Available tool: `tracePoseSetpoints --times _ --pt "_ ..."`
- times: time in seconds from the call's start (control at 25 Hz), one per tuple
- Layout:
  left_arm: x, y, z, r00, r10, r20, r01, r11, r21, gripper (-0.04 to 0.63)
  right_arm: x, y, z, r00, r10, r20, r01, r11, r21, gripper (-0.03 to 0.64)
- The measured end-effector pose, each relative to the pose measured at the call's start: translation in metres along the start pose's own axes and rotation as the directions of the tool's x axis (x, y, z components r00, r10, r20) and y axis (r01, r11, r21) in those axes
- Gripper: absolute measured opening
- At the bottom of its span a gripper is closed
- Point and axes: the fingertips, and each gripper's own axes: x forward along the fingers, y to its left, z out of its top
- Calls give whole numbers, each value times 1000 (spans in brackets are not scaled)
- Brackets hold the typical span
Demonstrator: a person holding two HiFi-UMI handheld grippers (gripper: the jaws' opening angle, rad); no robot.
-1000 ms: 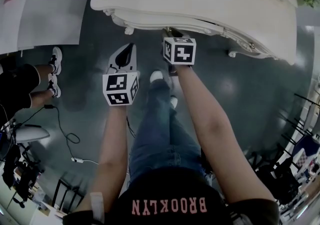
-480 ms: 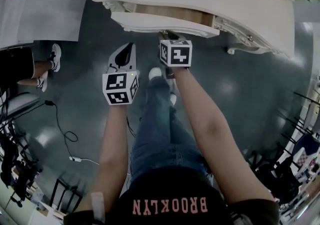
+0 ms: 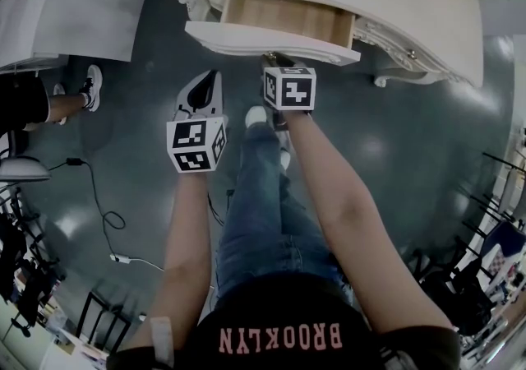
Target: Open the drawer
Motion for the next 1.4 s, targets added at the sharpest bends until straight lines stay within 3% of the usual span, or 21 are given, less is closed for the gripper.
tracePoseSetpoints --times 1.4 --pt "-83 -21 -48 998 57 10 -57 998 -4 5 -40 28 -61 1000 12 -23 -12 1000 -11 107"
